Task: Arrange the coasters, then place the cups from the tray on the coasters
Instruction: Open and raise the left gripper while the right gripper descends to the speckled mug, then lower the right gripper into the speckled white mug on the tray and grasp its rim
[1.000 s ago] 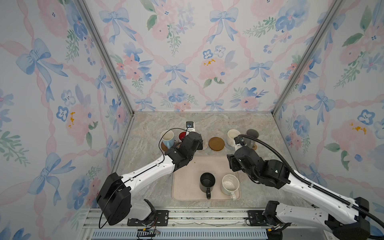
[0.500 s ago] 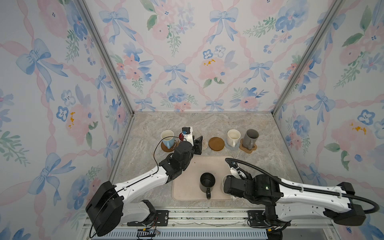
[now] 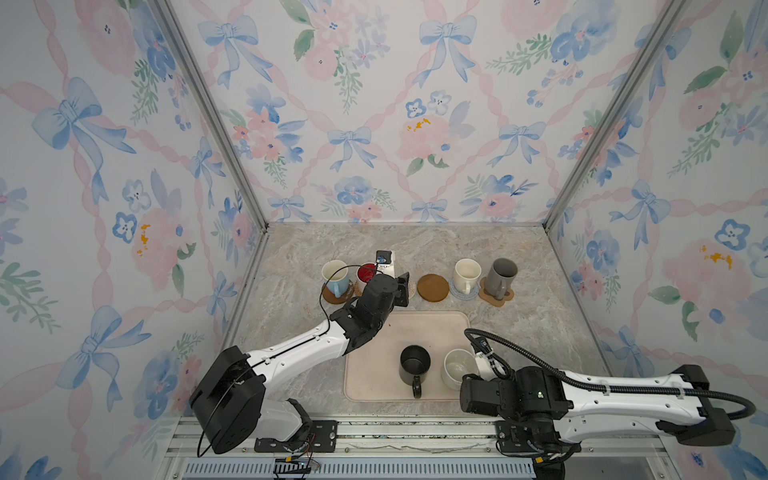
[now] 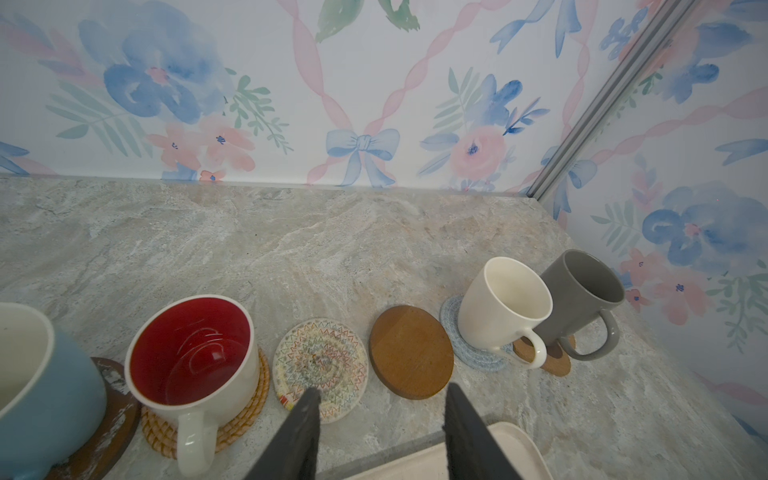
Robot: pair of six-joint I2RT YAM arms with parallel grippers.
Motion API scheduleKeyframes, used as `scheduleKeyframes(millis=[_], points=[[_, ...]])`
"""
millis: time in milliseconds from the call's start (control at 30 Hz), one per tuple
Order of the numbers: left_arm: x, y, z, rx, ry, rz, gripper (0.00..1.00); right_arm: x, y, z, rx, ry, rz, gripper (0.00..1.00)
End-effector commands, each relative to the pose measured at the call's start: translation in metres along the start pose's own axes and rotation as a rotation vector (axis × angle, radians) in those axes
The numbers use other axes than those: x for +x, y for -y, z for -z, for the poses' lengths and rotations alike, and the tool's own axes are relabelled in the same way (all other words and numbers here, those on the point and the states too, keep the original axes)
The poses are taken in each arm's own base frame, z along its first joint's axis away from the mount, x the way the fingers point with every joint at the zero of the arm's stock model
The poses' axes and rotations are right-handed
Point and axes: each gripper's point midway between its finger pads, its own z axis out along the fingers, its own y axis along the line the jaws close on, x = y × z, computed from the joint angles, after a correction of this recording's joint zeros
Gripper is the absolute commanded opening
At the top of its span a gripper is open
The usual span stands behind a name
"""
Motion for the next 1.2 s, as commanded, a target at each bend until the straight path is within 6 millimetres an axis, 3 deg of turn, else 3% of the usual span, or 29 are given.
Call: scheduleKeyframes(millis=[0,233,533,1167], points=[[-0.001,-0.002,-0.003,-0.034,-0.005,-0.032,0.45,0.007,-0.011,-0.004,-0.060,-0.018,-0.034,0.57],[0.003,-0.004,-0.009,-0.057,-0.019,-0.043,0.45,0.023,-0.034,-0.016,-0.160,-0.072,-0.038,0.56],[0.006,-0.004,-0.012,-0.067,-0.032,-0.053,0.45,0.031,-0.044,-0.024,-0.172,-0.107,-0.020,0.56],[0.013,-0.004,-0.018,-0.079,-0.067,-0.070,0.46,0.027,-0.033,-0.041,-0.094,-0.156,-0.149,0.45]])
